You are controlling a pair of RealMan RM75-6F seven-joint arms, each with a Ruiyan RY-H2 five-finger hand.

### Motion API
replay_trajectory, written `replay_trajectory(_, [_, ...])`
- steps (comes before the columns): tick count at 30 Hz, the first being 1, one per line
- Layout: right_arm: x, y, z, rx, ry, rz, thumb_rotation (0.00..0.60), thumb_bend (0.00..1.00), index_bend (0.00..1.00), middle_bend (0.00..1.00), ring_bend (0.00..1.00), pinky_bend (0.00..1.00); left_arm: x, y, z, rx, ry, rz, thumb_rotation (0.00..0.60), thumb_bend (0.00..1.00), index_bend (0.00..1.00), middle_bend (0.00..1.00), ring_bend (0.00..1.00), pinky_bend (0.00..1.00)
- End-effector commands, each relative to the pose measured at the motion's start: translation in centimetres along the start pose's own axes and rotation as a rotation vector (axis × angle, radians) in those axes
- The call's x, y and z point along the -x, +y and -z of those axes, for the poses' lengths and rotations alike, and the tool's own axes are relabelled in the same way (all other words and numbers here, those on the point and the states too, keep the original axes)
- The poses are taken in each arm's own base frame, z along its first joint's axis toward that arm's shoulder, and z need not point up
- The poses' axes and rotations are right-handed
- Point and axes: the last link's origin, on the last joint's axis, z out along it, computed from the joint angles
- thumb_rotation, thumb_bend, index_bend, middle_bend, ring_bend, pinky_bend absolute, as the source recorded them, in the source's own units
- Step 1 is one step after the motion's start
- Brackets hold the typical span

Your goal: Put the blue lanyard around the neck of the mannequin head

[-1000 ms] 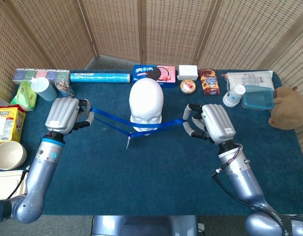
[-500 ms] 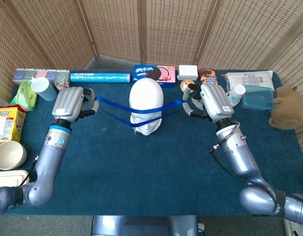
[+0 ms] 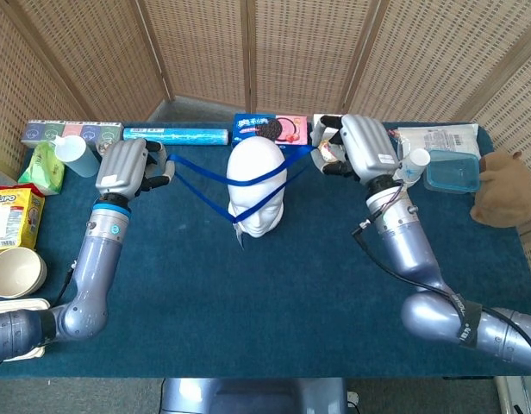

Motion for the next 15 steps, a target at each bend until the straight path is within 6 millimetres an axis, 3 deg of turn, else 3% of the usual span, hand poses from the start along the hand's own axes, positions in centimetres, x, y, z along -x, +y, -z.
replay_trajectory(1, [-0.1,0.5,-0.8,0.027,0.004,0.011,0.600,0.52,0.67,1.00,1.00,1.00,0.2,-0.2,-0.4,-0.016,-0.008,0.009,0.428,0.51,0.69,1.00,1.00,1.00])
replay_trajectory(15, [0.0,2.9,-2.3,0.114,0.014,0.058,0.600,0.53,0.67,1.00,1.00,1.00,1.0,-1.0,-1.4,-0.069,-0.016,-0.007,0.428,0.51,0.69,1.00,1.00,1.00])
